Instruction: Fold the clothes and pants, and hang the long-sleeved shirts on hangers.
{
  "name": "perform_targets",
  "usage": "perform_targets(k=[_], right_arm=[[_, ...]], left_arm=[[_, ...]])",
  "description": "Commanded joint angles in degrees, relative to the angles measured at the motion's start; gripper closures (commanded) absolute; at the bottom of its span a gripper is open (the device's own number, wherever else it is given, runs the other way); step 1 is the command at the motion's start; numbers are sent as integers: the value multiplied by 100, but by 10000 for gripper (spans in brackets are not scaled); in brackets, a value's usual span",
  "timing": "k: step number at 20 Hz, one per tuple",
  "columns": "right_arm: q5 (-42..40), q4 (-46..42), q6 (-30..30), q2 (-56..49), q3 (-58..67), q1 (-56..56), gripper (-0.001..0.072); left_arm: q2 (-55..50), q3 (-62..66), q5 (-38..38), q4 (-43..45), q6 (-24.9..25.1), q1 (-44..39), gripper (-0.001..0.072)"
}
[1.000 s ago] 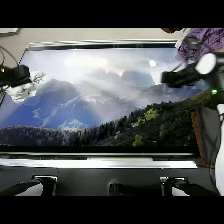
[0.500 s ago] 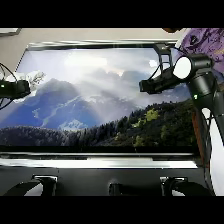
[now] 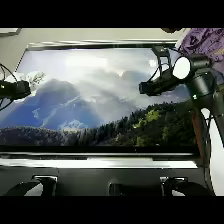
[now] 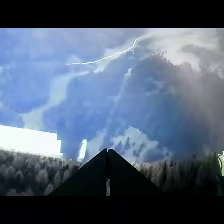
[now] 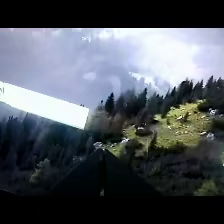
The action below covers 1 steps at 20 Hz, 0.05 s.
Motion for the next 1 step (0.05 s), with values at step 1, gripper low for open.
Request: perform_targets(k=[1], right_arm=[[9,-2,-4,2,7,7,672]], left_arm=[[4,-2,0,0,0,7,685]])
